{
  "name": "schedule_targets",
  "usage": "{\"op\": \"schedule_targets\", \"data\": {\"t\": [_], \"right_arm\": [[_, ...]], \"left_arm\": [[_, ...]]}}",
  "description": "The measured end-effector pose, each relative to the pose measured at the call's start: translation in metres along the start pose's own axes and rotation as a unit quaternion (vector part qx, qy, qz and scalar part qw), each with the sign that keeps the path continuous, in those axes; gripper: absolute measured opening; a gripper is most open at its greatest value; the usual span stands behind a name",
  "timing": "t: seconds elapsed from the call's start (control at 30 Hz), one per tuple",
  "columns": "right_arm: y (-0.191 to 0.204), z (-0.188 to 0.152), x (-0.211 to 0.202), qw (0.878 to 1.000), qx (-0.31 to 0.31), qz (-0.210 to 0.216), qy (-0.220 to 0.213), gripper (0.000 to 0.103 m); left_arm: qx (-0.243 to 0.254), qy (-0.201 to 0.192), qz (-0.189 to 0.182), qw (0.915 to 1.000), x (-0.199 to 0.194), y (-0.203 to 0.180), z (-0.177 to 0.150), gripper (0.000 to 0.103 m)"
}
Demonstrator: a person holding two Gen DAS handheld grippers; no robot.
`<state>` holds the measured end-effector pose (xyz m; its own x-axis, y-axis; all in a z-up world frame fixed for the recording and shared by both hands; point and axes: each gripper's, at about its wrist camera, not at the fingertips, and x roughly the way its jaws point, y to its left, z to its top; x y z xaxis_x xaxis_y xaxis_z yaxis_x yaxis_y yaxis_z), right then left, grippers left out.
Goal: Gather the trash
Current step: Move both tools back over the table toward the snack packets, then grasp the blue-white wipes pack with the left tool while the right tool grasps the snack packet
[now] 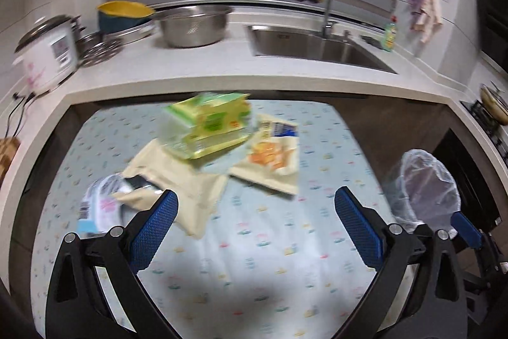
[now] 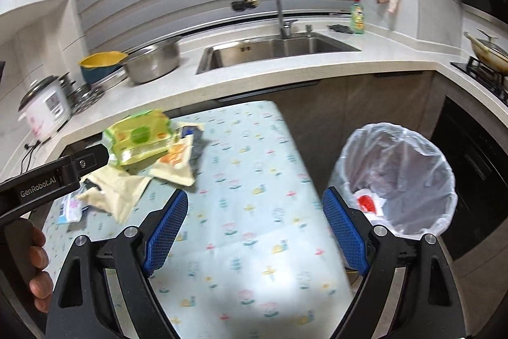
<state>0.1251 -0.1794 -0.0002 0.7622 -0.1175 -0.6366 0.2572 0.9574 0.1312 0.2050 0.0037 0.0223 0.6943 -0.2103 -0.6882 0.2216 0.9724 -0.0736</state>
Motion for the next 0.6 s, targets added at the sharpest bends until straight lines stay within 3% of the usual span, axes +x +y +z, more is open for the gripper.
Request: {"op": "schedule_targets", "data": {"t": [0.23, 0.6], "right_arm": [[0.05, -0.005, 0.012, 0.999, -0.033, 0.021, 0.013, 0.083], [0.094, -0.008, 0.051, 0.997, -0.056, 0.033, 0.042, 0.083]], "left_arm": [[-0.034, 0.017, 0.052, 0.9979, 0.002, 0.069, -0.014, 0.095], [-0.083, 0.046, 0.102, 0.9902, 0.023, 0.151, -0.034, 0.096]]}}
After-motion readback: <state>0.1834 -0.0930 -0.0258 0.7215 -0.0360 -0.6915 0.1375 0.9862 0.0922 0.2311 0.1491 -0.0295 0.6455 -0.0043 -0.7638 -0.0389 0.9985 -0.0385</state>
